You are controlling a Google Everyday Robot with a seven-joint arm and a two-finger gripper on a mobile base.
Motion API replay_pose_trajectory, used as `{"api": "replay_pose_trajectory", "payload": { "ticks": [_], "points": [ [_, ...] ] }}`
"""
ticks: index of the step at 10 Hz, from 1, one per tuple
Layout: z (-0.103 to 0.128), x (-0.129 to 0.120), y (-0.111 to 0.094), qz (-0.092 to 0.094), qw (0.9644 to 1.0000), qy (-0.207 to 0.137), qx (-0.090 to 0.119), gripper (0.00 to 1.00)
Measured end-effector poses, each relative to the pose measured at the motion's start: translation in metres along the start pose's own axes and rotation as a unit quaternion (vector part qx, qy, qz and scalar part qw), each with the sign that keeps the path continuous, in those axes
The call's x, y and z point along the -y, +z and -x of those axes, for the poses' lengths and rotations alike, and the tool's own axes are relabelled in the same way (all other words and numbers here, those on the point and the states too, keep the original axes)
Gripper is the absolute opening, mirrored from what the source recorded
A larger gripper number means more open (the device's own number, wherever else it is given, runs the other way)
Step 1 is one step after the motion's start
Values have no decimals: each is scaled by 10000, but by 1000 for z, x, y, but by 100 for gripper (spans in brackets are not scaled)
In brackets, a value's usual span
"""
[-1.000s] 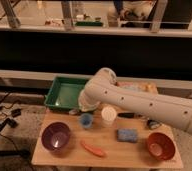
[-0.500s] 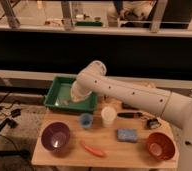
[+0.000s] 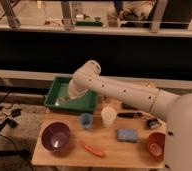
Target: Place fork in tray
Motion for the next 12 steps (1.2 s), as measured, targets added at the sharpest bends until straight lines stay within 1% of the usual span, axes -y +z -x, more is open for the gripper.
{"api": "replay_pose_trajectory", "payload": {
  "ticks": [2, 5, 6, 8, 10, 12],
  "points": [
    [-5, 9, 12, -9, 10000, 38, -38, 1],
    [-26, 22, 26, -79, 9999, 72, -134, 1],
    [-34, 27, 31, -99, 9997, 44, -215, 1],
    [-42, 34, 37, -107, 9994, 62, -311, 1],
    [-51, 38, 44, -109, 9989, 185, -427, 1],
    [-54, 40, 54, -75, 9980, 334, -525, 1]
  ]
}}
